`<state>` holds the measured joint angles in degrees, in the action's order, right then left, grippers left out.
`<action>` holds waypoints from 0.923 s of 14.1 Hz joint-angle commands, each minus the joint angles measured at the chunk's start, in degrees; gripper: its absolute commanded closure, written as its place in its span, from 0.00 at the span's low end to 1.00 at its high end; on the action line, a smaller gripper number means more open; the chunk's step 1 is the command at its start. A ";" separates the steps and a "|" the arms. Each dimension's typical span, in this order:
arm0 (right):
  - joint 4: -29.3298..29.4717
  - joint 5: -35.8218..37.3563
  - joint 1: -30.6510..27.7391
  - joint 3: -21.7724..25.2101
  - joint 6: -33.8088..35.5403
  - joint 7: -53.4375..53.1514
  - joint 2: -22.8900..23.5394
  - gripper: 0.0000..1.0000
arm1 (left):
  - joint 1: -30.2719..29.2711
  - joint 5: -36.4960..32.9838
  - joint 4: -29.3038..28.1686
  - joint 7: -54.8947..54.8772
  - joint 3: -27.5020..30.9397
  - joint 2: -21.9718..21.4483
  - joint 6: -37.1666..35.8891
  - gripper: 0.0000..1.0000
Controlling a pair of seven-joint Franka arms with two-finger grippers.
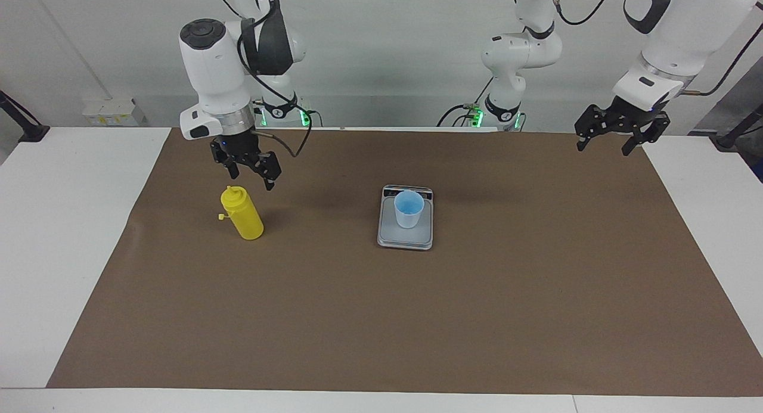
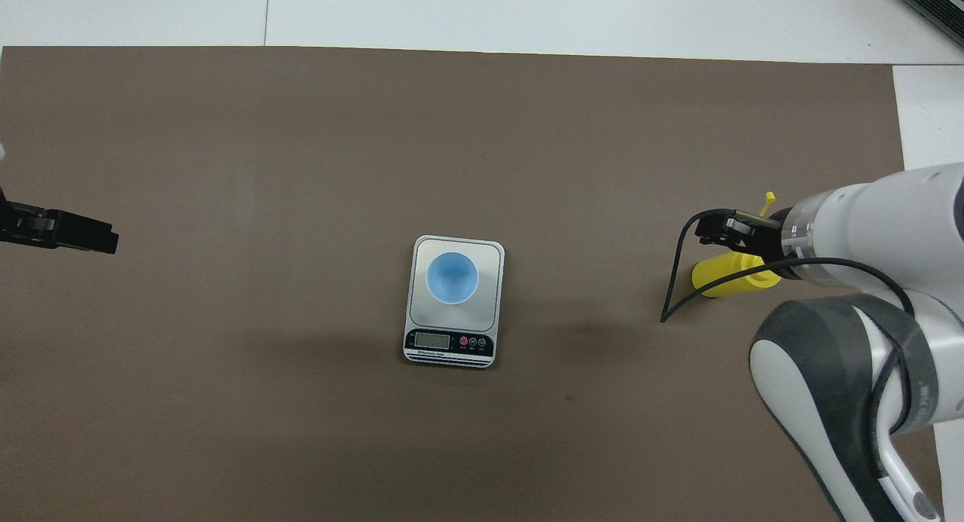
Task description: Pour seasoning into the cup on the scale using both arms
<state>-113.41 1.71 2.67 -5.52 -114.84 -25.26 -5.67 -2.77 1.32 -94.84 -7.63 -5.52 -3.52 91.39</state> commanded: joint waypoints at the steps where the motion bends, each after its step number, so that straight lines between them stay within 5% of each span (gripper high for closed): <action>1: 6.86 1.01 -0.47 -0.10 5.13 9.76 0.39 0.00 | -1.01 -0.35 0.00 -0.98 -0.46 -0.70 -0.69 0.00; 8: 20.32 -0.13 -1.44 -0.01 15.86 13.30 4.88 0.00 | -0.92 -0.35 0.00 -0.98 -0.46 -0.70 -0.69 0.00; 13: 22.52 -0.30 -3.63 0.51 20.34 13.39 4.70 0.00 | -0.92 -0.44 0.00 -0.98 -0.46 -0.70 -0.69 0.00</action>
<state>-93.28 1.63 0.81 -4.96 -97.18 -13.59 -1.82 -2.77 1.32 -94.84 -7.63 -5.52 -3.52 91.39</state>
